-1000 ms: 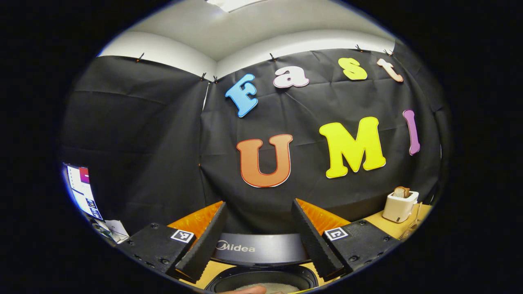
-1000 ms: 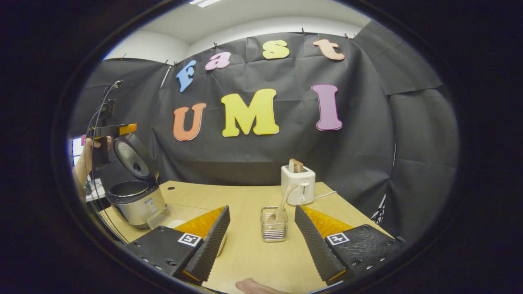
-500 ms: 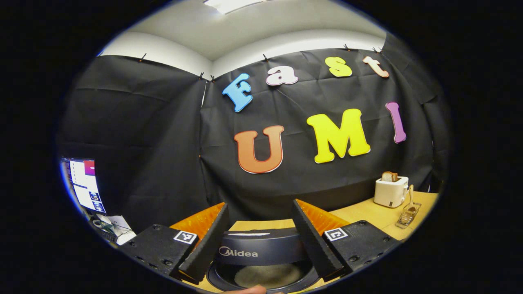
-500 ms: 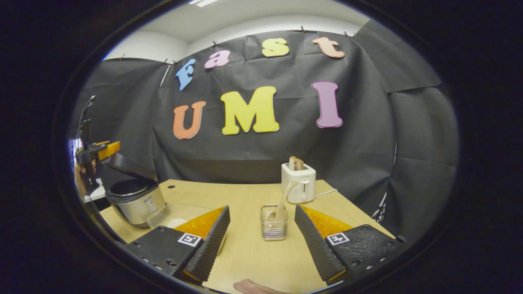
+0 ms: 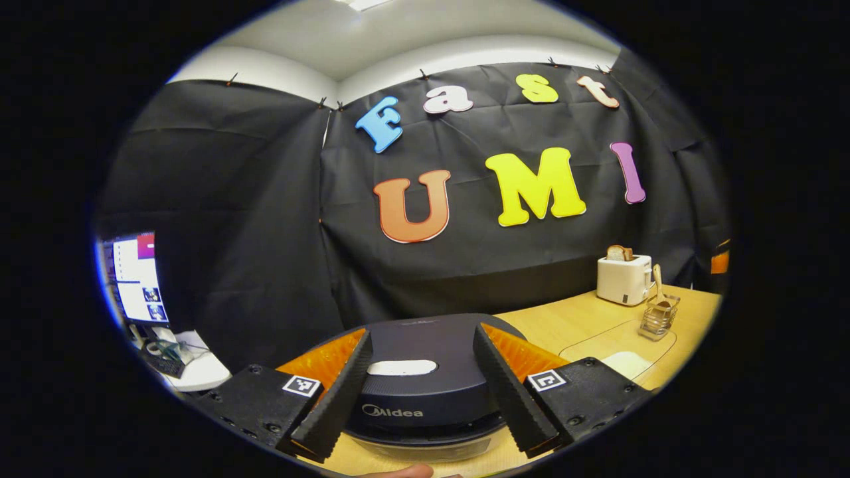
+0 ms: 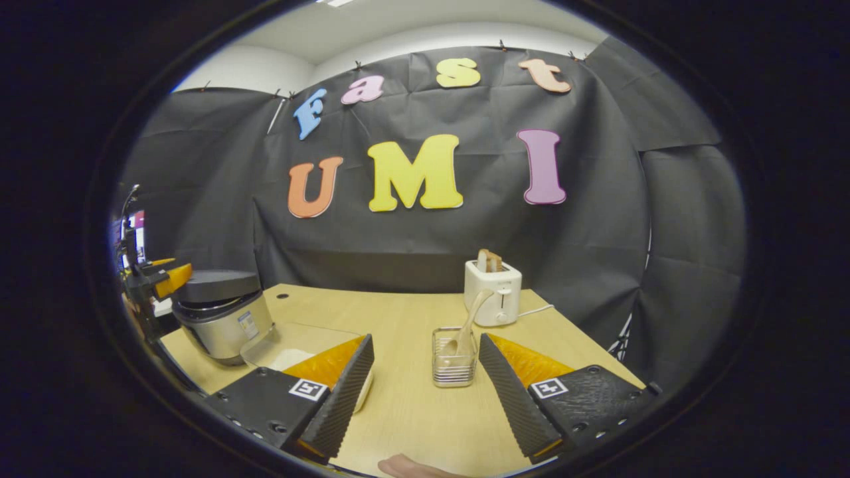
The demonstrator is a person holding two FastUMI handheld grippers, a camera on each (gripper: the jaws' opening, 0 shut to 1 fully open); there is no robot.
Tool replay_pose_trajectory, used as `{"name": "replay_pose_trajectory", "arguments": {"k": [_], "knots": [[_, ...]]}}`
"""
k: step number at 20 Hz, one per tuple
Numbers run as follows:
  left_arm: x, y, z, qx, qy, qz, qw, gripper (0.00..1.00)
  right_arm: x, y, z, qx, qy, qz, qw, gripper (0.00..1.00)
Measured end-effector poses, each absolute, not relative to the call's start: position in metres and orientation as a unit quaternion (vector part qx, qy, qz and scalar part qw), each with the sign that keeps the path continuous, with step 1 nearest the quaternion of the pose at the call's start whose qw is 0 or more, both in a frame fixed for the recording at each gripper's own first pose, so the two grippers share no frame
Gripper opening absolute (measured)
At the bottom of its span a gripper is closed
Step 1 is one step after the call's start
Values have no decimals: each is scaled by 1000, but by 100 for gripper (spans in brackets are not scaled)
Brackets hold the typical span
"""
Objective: Close the left gripper, press the button to open the rice cooker; take a wooden spoon from the chopstick holder with the right hand, scoop a spoonful of rice and pour it into the rice cooker, then put the wooden spoon back into the chopstick holder.
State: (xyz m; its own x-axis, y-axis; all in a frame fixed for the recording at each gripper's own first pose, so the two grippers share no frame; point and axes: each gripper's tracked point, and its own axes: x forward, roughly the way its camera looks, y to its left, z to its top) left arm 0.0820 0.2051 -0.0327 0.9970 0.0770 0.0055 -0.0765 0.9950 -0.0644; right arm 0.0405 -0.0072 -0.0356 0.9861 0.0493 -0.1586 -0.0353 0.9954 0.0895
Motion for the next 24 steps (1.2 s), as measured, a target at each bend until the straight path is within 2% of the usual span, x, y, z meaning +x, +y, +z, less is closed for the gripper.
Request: {"name": "replay_pose_trajectory", "arguments": {"k": [3,5,10,11,12,17,18,24], "knots": [[80,200,-47,-43,21,36,998,99,42,-12,-37,45,83,15,995,95],[79,200,-54,-32,37,39,998,95,43,-15,-37,46,83,12,995,95],[76,200,-57,-43,60,45,996,95,42,-18,-35,45,80,10,996,94],[72,200,-58,-42,64,48,996,95,42,-18,-34,44,79,10,996,98],[70,199,-58,-43,67,52,995,95,41,-18,-33,43,78,10,996,94],[54,198,-58,-50,64,59,995,93,38,-18,-31,41,75,12,996,95],[52,198,-57,-53,65,60,995,93,38,-17,-31,40,74,13,996,92],[48,196,-67,-56,82,88,991,88,38,-14,-31,40,75,17,996,91]]}}
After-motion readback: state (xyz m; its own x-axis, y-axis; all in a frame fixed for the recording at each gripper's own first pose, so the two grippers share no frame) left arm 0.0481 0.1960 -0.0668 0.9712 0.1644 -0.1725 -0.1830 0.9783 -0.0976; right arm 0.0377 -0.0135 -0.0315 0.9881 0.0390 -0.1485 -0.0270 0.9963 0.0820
